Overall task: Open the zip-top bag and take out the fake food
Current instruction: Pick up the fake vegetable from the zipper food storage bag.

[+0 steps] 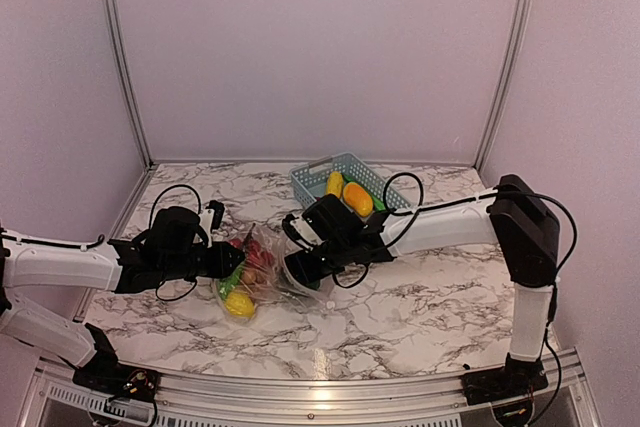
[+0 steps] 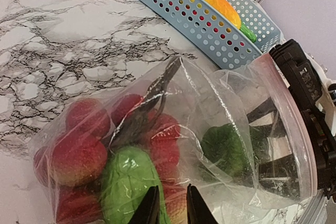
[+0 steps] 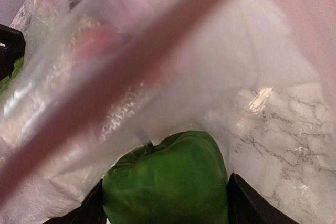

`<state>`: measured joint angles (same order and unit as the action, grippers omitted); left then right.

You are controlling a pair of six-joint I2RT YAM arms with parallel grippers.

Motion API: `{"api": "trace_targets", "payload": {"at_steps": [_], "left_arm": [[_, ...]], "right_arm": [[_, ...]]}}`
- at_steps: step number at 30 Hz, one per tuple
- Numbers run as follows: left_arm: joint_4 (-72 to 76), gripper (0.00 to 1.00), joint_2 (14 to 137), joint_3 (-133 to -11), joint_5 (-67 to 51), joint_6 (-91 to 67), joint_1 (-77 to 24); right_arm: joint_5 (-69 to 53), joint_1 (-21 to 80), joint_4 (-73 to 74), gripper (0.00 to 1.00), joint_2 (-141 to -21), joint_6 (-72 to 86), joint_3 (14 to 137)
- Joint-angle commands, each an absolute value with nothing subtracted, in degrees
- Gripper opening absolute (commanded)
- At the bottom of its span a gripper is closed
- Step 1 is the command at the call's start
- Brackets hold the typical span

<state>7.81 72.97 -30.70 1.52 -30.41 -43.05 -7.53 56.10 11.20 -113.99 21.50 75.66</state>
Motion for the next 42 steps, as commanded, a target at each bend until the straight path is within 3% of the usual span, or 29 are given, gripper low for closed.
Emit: {"api": "trace_targets", "payload": {"at_steps": [1, 18, 23, 27, 35, 42], "left_arm": [[-1.51, 0.2, 74.53, -28.87, 3.56, -29.79, -42.08], [-1.36, 0.21, 74.26, -28.56, 3.45, -29.75, -42.1], [-1.31, 0.21, 74.27, -28.56, 3.41, -29.93, -42.1], [-1.14, 0.21, 74.42, -28.56, 3.4, -29.75, -42.09], [-0.77, 0.21, 74.9, -28.8, 3.07, -29.79, -42.1], [-1.11, 0.2, 74.62, -28.72, 3.23, -29.58, -42.09]], "right_arm": [[-5.47, 55.99, 13.25, 0.76, -112.18, 22.84, 75.44], [-9.83, 53.15, 6.77, 0.79, -108.86, 27.06, 71.14], [-8.15, 53.75, 9.2, 0.78, -110.02, 25.91, 72.19], [-5.98, 54.6, 11.46, 0.7, -111.16, 24.57, 72.74], [-4.91, 57.93, 15.02, 0.74, -115.08, 21.52, 75.68], [-4.43, 57.92, 15.42, 0.72, -116.69, 21.77, 76.57]]}}
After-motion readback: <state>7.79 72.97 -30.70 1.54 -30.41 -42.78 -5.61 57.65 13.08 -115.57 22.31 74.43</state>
